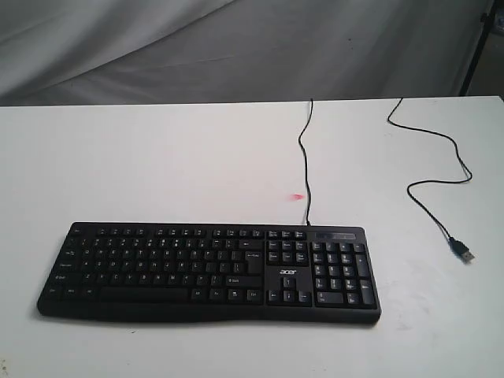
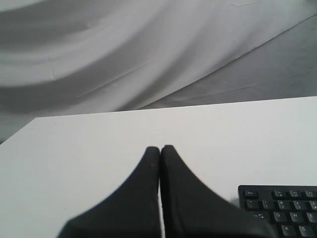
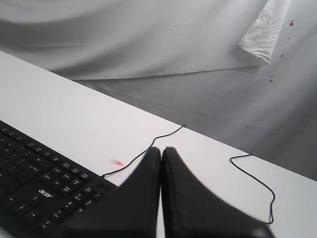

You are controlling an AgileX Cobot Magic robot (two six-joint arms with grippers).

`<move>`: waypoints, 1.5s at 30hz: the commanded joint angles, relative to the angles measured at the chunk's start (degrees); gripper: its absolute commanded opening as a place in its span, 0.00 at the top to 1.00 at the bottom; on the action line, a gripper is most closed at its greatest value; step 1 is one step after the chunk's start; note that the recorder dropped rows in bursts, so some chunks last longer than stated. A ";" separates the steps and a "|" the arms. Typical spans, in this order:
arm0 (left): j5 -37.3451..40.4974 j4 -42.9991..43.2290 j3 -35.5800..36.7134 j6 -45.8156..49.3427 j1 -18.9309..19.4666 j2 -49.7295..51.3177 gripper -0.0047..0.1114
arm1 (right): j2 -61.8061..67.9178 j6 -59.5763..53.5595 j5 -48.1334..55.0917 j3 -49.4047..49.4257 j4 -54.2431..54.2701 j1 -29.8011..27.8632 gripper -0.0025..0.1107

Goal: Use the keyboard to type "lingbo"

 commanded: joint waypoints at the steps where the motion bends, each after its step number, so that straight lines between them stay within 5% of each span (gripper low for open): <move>1: -0.24 -0.03 0.29 -0.16 -0.22 0.18 0.95 | -0.32 0.23 0.33 0.21 0.26 -0.54 0.98; 21: -0.24 -0.03 0.29 -0.16 -0.22 0.18 0.95 | -0.32 0.23 1.79 -0.65 2.38 -0.43 0.98; 31: -0.24 -0.03 0.29 -0.16 -0.22 0.18 0.95 | 24.16 0.23 19.76 -33.06 2.28 -0.43 0.98; 40: -0.24 -0.03 0.29 -0.16 -0.22 0.18 0.95 | 37.68 0.33 19.42 -40.58 2.79 0.19 0.98; 45: -0.24 -0.03 0.29 -0.16 -0.22 0.18 0.95 | 42.33 0.33 15.76 -40.58 2.79 5.72 0.98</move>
